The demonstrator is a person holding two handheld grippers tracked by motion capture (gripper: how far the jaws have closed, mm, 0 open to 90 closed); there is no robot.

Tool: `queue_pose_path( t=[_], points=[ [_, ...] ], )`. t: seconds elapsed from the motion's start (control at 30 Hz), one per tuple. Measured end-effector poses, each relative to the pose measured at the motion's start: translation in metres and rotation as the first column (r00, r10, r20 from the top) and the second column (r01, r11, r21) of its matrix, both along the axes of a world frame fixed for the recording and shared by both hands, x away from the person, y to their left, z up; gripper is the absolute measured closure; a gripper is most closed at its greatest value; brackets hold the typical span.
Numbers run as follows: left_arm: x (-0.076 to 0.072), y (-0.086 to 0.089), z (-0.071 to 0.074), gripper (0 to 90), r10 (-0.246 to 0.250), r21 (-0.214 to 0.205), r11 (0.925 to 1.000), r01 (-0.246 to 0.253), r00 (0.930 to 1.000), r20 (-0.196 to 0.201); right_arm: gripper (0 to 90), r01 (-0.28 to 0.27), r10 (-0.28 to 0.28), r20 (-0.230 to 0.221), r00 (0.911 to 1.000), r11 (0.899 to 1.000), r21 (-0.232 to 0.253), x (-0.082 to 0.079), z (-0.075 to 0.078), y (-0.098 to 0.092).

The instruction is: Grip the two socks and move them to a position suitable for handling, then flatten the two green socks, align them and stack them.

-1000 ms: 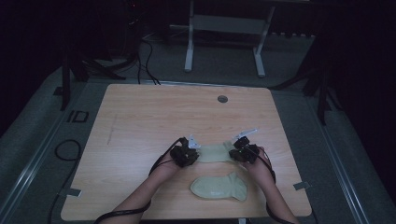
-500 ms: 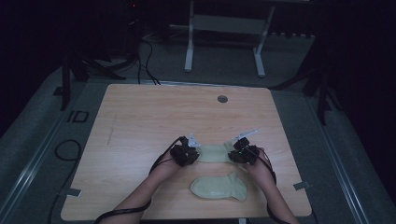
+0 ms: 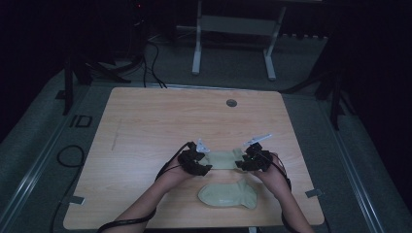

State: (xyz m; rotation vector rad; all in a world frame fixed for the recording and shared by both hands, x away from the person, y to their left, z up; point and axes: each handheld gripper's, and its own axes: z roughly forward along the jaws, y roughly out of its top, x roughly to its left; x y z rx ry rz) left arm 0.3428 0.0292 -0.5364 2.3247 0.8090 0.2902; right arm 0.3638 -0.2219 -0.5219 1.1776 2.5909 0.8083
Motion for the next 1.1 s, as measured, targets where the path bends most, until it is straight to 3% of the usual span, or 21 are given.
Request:
queue_pose_path(
  t=[0.13,0.5,0.87,1.1],
  points=[
    [-0.01,0.004,0.009,45.4,-0.001,-0.021,0.9998,0.001,1.0,-0.003,53.7,-0.011,0.011,0.007,0.9999,1.0,0.017,-0.008,0.006,-0.005],
    [-0.042,0.008,0.02,45.4,-0.014,0.0,0.9999,0.014,0.9995,-0.027,55.8,0.011,-0.013,0.042,0.999,0.999,0.049,-0.038,0.016,-0.026],
    [-0.069,0.007,0.016,44.8,-0.078,0.019,0.9967,0.079,0.9959,-0.047,57.7,0.003,-0.003,-0.003,1.0,1.0,0.023,-0.069,0.002,-0.04],
    [-0.081,0.007,0.003,45.0,-0.074,0.04,0.9963,0.077,0.9949,-0.069,58.0,-0.021,0.021,-0.037,0.9991,1.0,0.01,-0.083,-0.011,-0.038]
  ],
)
